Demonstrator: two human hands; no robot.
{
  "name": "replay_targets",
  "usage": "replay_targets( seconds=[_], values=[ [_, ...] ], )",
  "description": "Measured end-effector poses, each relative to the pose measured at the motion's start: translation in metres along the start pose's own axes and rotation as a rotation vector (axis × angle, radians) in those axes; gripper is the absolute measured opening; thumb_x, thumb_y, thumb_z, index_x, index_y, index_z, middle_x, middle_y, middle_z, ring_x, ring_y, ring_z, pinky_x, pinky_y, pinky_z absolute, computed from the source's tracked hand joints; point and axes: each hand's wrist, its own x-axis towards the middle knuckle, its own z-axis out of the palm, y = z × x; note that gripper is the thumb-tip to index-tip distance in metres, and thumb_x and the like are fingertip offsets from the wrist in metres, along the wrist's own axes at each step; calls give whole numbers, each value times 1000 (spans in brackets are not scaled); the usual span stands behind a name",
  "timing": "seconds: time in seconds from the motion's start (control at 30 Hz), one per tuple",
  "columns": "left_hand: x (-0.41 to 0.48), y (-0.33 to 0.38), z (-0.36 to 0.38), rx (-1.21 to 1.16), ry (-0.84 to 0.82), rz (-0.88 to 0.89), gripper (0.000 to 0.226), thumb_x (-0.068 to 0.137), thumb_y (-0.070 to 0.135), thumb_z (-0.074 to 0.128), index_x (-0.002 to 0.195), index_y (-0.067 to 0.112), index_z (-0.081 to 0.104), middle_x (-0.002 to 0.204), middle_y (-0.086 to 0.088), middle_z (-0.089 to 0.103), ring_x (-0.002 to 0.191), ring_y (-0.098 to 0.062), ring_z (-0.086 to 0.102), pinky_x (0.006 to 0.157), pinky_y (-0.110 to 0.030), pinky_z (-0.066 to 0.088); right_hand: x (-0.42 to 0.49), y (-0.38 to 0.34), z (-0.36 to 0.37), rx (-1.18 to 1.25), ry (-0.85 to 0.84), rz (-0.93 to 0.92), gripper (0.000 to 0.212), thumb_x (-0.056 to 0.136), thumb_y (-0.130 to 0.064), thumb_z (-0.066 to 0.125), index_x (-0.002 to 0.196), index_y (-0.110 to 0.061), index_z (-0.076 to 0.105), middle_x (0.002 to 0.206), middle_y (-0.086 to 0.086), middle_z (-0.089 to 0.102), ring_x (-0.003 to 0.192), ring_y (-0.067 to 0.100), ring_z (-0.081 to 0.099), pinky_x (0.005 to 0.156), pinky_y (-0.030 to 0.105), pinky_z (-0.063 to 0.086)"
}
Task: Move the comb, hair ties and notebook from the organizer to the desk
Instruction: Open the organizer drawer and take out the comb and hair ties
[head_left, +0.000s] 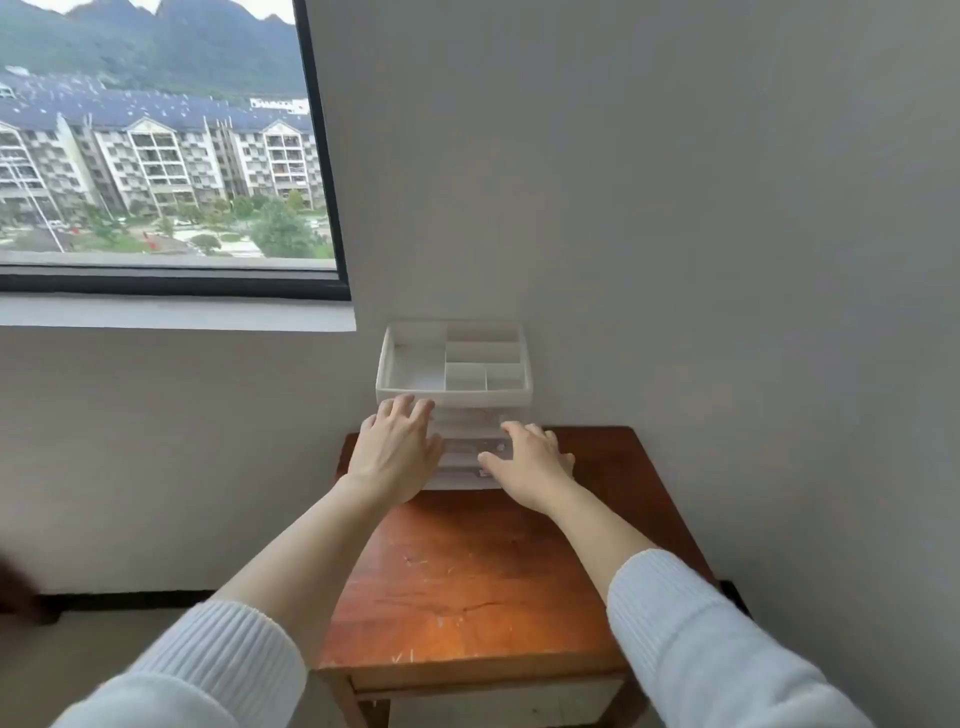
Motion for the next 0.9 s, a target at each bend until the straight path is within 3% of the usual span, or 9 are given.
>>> replay_targets(
  seconds=[0.2, 0.33, 0.4, 0.5, 0.63, 0.8, 0.9],
  values=[
    [58, -53, 32, 75, -4, 175, 52, 90, 26, 44, 141, 20, 36, 146, -16, 38, 136, -32, 33, 114, -43, 25, 57, -8, 40, 332, -140, 199, 59, 89, -47, 51, 141, -22, 38, 147, 4, 41, 136, 26, 35, 111, 47, 30],
    [73, -73, 48, 54, 30, 256, 50, 89, 17, 48, 138, 21, 43, 137, -12, 52, 128, -30, 46, 114, -42, 27, 77, -14, 59, 687, -164, 319, 54, 91, -39, 52, 140, -18, 42, 146, 1, 44, 133, 23, 41, 103, 33, 35],
    [76, -79, 54, -14, 84, 271, 48, 86, 10, 52, 133, 19, 51, 127, -12, 60, 122, -31, 53, 112, -43, 31, 83, -17, 66, 828, -176, 428, 44, 91, -37, 52, 132, -21, 51, 136, 1, 51, 124, 22, 47, 100, 36, 40],
    [77, -82, 62, -106, 121, 267, 48, 85, 6, 53, 131, 20, 54, 126, -11, 62, 122, -32, 53, 111, -44, 31, 91, -21, 72, 1155, -157, 601, 15, 90, -30, 56, 102, -24, 61, 113, 5, 61, 101, 19, 56, 83, 37, 48],
    [77, -80, 66, -258, 114, 220, 51, 83, 3, 54, 131, 22, 55, 131, -9, 59, 128, -31, 47, 114, -43, 26, 99, -25, 79, 1601, -109, 720, 22, 84, -22, 59, 102, -12, 64, 94, 7, 56, 90, 21, 54, 75, 36, 47],
    [80, -82, 63, -339, 76, 195, 53, 86, 4, 52, 134, 25, 51, 139, -6, 53, 135, -27, 39, 118, -39, 17, 96, -25, 81, 1677, -137, 699, 22, 79, -30, 59, 94, -14, 65, 101, 9, 53, 91, 23, 51, 79, 38, 45],
    [81, -83, 62, -380, 55, 182, 52, 87, 5, 53, 135, 26, 50, 141, -5, 51, 136, -25, 37, 118, -40, 14, 89, -19, 81, 1647, -176, 689, 34, 76, -42, 64, 95, -14, 66, 105, 10, 54, 96, 24, 51, 83, 41, 45]
  ],
)
